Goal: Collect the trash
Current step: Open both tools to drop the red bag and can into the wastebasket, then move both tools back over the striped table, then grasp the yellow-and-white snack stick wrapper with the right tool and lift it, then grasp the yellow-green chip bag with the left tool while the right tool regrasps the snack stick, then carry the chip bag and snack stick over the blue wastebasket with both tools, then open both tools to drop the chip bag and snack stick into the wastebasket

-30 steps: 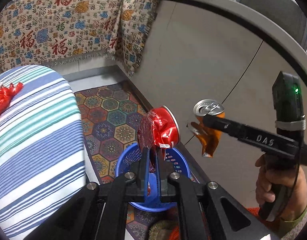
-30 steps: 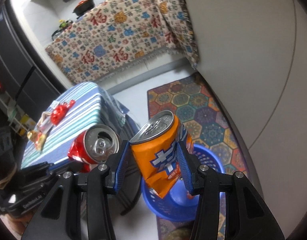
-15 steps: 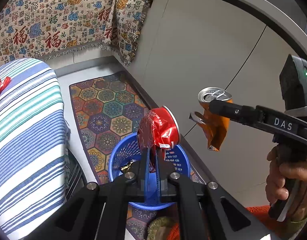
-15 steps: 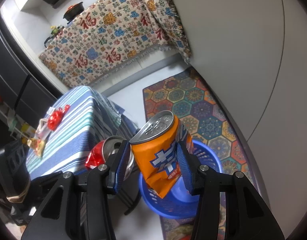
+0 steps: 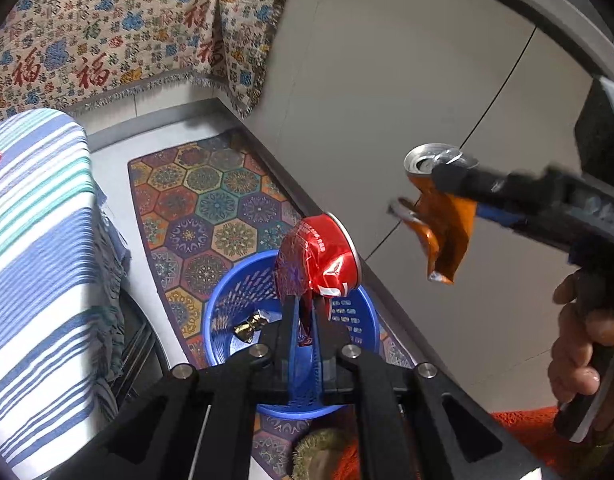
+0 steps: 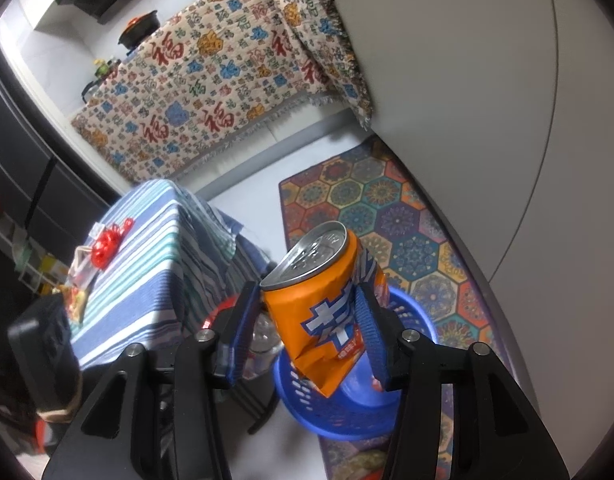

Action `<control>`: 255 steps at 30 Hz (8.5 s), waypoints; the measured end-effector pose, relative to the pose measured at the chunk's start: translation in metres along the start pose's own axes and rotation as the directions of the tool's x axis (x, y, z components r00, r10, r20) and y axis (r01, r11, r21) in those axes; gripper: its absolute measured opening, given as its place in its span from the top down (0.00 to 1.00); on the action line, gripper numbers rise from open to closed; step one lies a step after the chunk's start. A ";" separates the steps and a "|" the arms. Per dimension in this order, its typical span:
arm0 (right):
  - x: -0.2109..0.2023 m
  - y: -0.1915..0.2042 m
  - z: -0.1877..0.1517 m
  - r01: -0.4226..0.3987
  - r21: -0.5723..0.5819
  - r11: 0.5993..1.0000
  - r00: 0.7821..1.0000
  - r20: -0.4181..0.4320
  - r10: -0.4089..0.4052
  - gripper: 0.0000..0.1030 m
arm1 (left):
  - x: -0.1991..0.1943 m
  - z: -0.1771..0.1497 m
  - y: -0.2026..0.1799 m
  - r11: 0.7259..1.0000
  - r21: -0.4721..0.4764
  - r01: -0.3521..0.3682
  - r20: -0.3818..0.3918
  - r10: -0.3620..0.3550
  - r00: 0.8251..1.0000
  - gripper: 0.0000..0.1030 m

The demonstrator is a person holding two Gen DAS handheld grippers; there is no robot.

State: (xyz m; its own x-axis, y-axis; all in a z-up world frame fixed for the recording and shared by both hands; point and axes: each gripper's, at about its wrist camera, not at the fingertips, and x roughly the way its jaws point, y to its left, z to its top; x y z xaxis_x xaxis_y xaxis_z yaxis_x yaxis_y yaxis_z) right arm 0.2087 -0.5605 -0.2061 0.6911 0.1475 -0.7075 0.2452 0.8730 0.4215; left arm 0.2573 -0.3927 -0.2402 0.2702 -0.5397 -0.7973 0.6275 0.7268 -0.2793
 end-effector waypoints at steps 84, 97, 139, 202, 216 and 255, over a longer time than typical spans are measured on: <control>0.172 0.420 -0.116 -0.285 -0.617 0.733 0.943 -0.319 0.098 0.83 | -0.254 -0.157 0.365 0.723 -0.424 -0.545 -0.002 0.601 0.799 0.08; 0.145 0.359 -0.135 -0.179 -0.640 0.747 0.977 -0.202 0.061 0.29 | -0.253 -0.155 0.368 0.732 -0.421 -0.536 0.003 0.592 0.806 0.08; 0.152 0.363 -0.145 -0.189 -0.650 0.736 0.973 -0.226 0.050 0.09 | -0.279 -0.181 0.334 0.809 -0.437 -0.393 0.083 0.471 0.878 0.31; 0.075 0.298 -0.076 -0.285 -0.461 0.841 0.958 -0.172 0.230 0.88 | -0.248 -0.121 0.205 0.930 -0.280 -0.239 0.234 0.307 0.922 0.85; 0.009 0.151 -0.024 -0.045 -0.331 0.943 0.999 -0.010 0.044 0.88 | -0.175 -0.047 0.081 0.993 -0.069 -0.093 0.217 0.106 0.970 0.85; 0.004 -0.013 -0.002 0.075 -0.067 0.995 0.997 0.003 -0.075 0.49 | 0.031 0.004 -0.024 0.991 0.129 -0.028 0.017 0.026 1.000 0.44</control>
State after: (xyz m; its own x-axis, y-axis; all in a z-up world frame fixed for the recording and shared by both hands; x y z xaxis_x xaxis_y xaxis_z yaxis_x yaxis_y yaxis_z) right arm 0.2073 -0.5706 -0.2156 0.6729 0.0801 -0.7354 0.2504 0.9108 0.3283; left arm 0.2535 -0.4291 -0.2559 0.2983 -0.5277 -0.7953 0.7084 0.6809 -0.1860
